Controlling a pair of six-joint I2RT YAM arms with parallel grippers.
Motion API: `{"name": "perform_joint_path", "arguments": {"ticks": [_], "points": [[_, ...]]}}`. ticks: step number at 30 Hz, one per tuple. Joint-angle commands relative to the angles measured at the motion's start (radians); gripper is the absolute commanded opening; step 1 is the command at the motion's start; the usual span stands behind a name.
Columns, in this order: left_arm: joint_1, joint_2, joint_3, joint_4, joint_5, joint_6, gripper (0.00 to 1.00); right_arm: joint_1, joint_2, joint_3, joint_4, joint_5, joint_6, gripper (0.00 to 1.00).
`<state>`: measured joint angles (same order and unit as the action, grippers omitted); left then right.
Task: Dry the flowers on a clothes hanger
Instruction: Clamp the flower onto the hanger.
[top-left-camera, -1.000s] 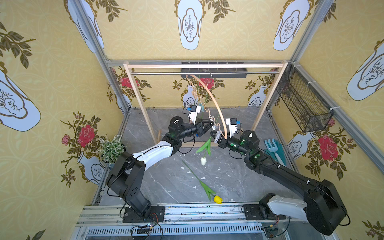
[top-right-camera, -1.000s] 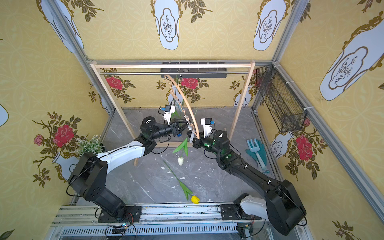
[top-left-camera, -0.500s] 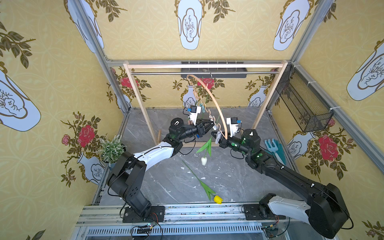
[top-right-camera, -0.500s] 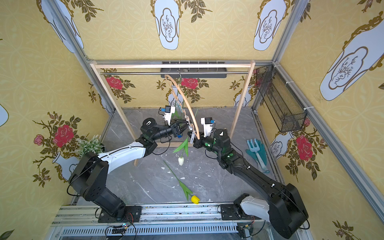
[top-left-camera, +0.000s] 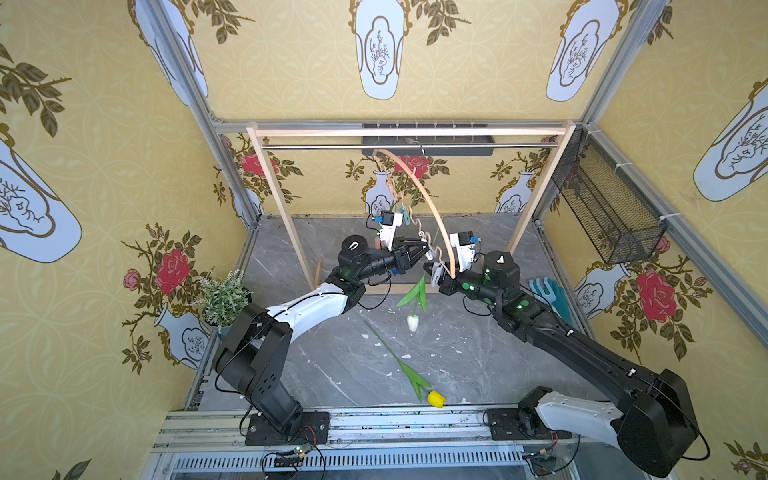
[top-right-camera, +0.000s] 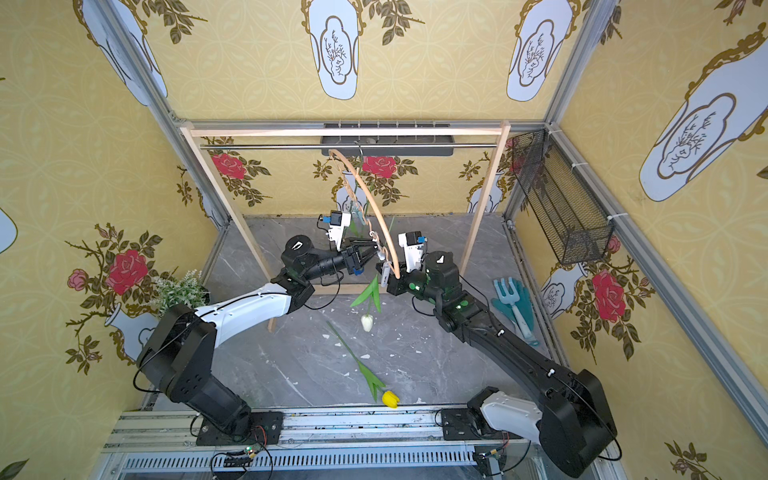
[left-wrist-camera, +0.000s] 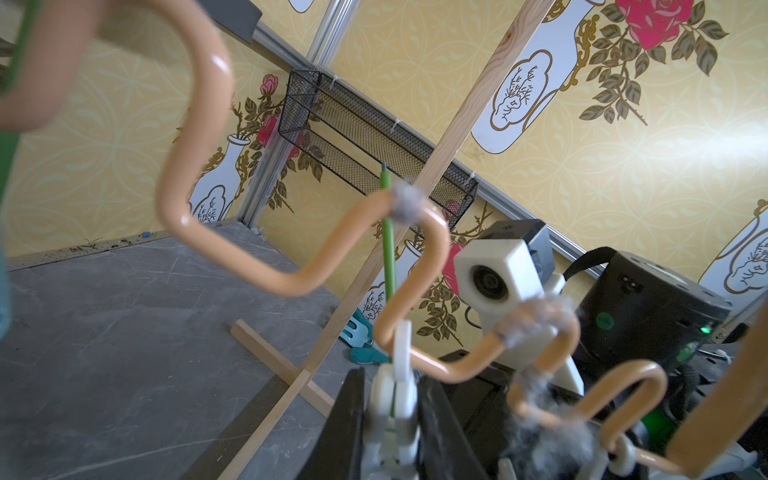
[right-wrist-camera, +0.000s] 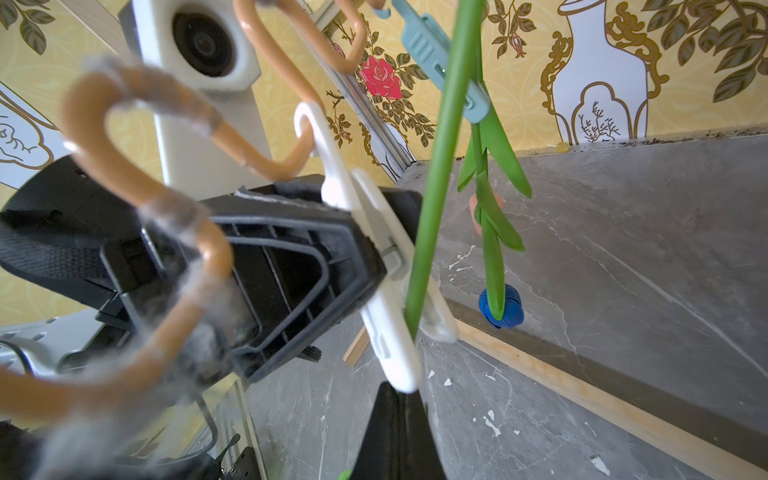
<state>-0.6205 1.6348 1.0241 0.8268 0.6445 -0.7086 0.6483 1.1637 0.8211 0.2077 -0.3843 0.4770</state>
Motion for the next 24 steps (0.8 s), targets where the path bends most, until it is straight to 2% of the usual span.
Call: {"name": "perform_joint_path", "arguments": {"ticks": [1, 4, 9, 18, 24], "points": [[-0.002, 0.002, -0.001, -0.071, 0.013, 0.015, 0.07, 0.007, 0.003, 0.027, 0.042, -0.05, -0.059, 0.0], [-0.002, 0.002, -0.001, -0.077, 0.013, 0.018, 0.07, 0.007, 0.004, 0.037, 0.03, -0.051, -0.07, 0.0], [-0.001, 0.002, -0.001, -0.079, 0.012, 0.015, 0.29, 0.007, 0.004, 0.038, 0.028, -0.05, -0.069, 0.0], [-0.001, -0.011, 0.001, -0.103, 0.002, 0.018, 0.35, -0.001, -0.005, 0.027, 0.022, -0.039, -0.069, 0.0], [0.002, -0.03, -0.023, -0.112, -0.02, 0.047, 0.42, -0.012, -0.01, 0.023, 0.025, -0.043, -0.06, 0.0]]}}
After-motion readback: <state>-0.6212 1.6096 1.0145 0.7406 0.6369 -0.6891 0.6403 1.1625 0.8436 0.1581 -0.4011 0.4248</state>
